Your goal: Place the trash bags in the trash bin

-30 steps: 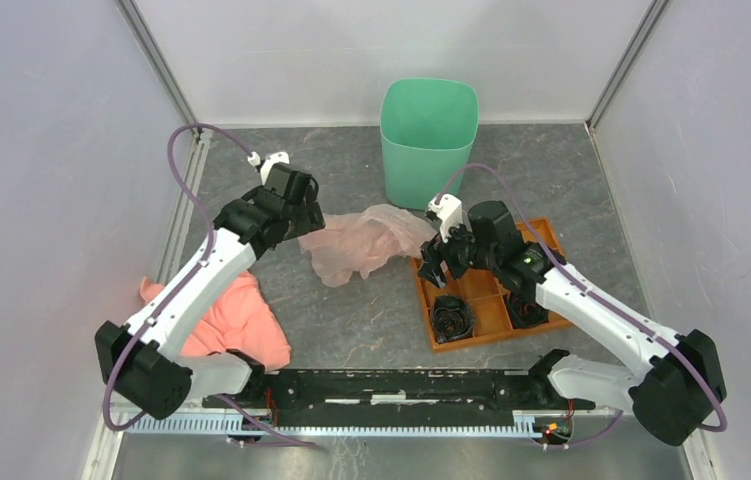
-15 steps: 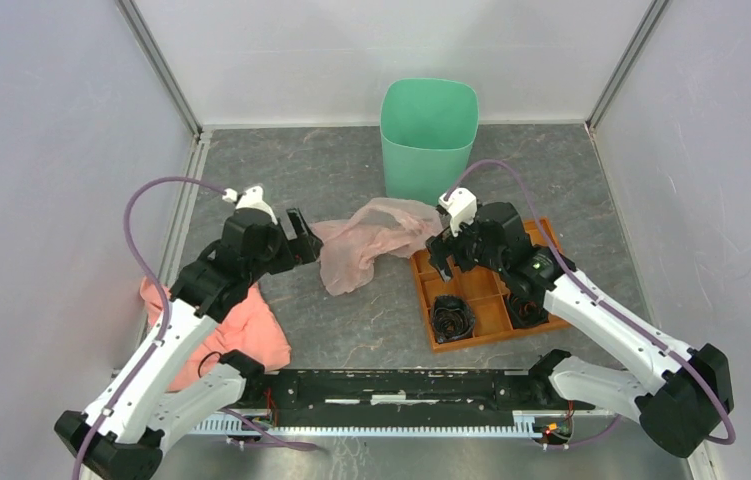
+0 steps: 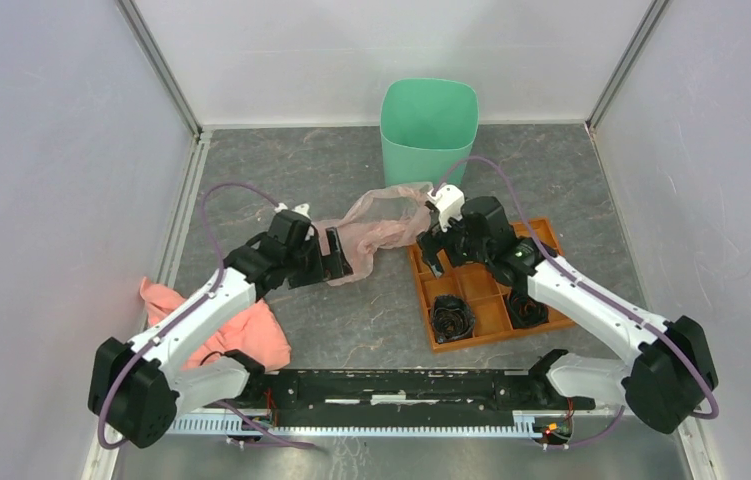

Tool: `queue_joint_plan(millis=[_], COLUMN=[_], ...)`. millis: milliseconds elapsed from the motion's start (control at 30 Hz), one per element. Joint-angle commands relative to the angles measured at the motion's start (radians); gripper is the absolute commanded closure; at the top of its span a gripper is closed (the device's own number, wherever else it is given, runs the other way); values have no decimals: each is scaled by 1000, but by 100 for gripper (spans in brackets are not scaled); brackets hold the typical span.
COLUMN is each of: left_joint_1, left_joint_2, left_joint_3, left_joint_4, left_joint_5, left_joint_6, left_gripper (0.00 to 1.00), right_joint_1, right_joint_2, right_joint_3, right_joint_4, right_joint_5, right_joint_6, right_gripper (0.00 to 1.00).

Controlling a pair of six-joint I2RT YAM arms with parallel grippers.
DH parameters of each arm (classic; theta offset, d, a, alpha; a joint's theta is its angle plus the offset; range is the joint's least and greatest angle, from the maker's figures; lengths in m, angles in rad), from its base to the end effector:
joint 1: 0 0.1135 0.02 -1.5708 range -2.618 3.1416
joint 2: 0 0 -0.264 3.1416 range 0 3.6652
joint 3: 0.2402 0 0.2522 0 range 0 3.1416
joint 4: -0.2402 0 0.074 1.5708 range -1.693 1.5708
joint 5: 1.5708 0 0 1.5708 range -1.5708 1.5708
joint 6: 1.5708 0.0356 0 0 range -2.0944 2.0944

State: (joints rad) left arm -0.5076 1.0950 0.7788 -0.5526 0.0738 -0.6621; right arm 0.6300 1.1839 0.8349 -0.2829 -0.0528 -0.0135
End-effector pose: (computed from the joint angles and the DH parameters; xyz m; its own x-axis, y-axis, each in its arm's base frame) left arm 0.1921 -0.1098 0.2454 -0.8499 -0.2288 -0.4747 0.0049 0.8973 -0.4414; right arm 0.2086 0.1544 0.2659 -0.4688 -0.3585 -0.8073 -0.6291 0.7771 0.0203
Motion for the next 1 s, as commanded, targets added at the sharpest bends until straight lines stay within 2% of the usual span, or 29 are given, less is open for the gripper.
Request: queue_joint_plan(millis=[0, 200, 300, 367, 433, 600, 767, 833, 900, 967], left_joint_1=[-63, -132, -137, -136, -137, -135, -135, -135, -130, -126], left_joint_2=[56, 252, 307, 332, 344, 300, 247, 229, 205, 175], left_joint_3=[-15, 47, 49, 52, 57, 46, 36, 36, 39, 47], left_joint_4=[48, 50, 89, 106, 112, 138, 136, 123, 107, 87], left_joint_5=[-62, -275, -339, -375, -375, -305, -264, -270, -266, -261], left_joint_6=[24, 67, 66, 59, 50, 38, 28, 30, 32, 32], left_gripper=[0, 0, 6, 17, 33, 65, 83, 90, 96, 98], right_joint_1=[-1, -1, -4, -5, -5, -5, -4, -3, -3, -3], right_joint_2=[35, 108, 135, 150, 165, 229, 328, 350, 372, 379], right_joint_3=[92, 139, 144, 133, 112, 101, 136, 133, 128, 115], right_joint_4=[46, 73, 116, 158, 211, 322, 379, 395, 404, 401], right_joint_5=[-7, 42, 129, 159, 181, 209, 158, 170, 177, 169], right_joint_6=[6, 172, 327, 412, 479, 516, 518, 508, 474, 434], right_gripper=[2, 2, 2, 2, 2, 2, 7, 11, 21, 42])
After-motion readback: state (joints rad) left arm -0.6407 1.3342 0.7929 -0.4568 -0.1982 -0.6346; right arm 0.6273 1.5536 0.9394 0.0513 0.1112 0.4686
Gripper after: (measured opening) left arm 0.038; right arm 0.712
